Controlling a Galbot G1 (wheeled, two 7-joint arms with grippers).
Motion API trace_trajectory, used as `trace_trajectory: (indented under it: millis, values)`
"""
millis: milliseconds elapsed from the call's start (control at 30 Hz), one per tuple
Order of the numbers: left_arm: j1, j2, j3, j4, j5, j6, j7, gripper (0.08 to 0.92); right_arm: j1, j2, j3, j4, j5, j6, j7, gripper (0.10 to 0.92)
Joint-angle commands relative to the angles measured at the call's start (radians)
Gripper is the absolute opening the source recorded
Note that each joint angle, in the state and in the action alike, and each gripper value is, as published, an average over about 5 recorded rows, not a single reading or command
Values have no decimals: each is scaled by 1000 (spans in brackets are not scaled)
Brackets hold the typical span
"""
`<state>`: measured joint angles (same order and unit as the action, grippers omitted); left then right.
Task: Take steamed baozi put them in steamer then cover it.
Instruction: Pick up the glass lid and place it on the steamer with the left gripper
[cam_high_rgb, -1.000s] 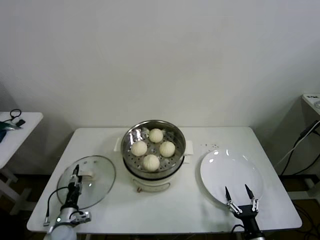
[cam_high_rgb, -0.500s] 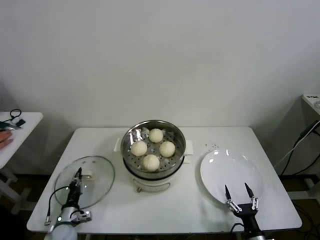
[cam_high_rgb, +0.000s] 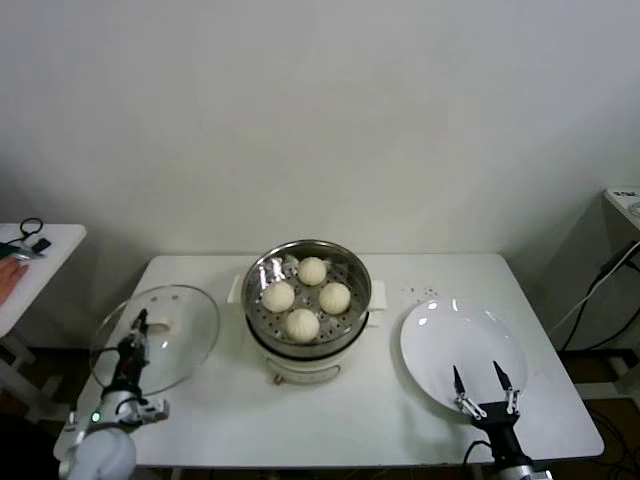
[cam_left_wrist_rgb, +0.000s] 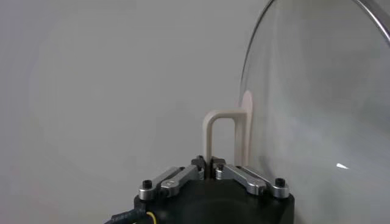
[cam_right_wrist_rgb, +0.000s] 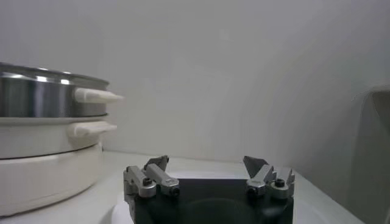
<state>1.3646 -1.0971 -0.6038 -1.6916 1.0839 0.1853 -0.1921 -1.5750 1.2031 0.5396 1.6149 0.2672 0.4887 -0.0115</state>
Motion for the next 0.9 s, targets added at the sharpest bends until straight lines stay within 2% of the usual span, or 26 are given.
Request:
trace_trajectory:
  millis: [33,167,267,433,567,900]
  values:
    - [-34,180,16,-377,-148,257,275,142,6,4,8,5,-49,-40,32,823]
    - [-110,187,107,-441,-138,359,330,142,11,3,12,6,-49,-45,33,823]
    - [-186,162,227,-476,-82,444,378,142,17,4,15,3,-49,-45,34,823]
    - [-312,59,425,-488,69,537,475,142,26,6,15,3,-48,-42,35,823]
    - [-379,-33,529,-470,178,566,528,142,32,9,16,1,-47,-34,36,823]
    - [-453,-225,691,-336,324,588,564,142,42,23,15,-28,-47,-10,38,823]
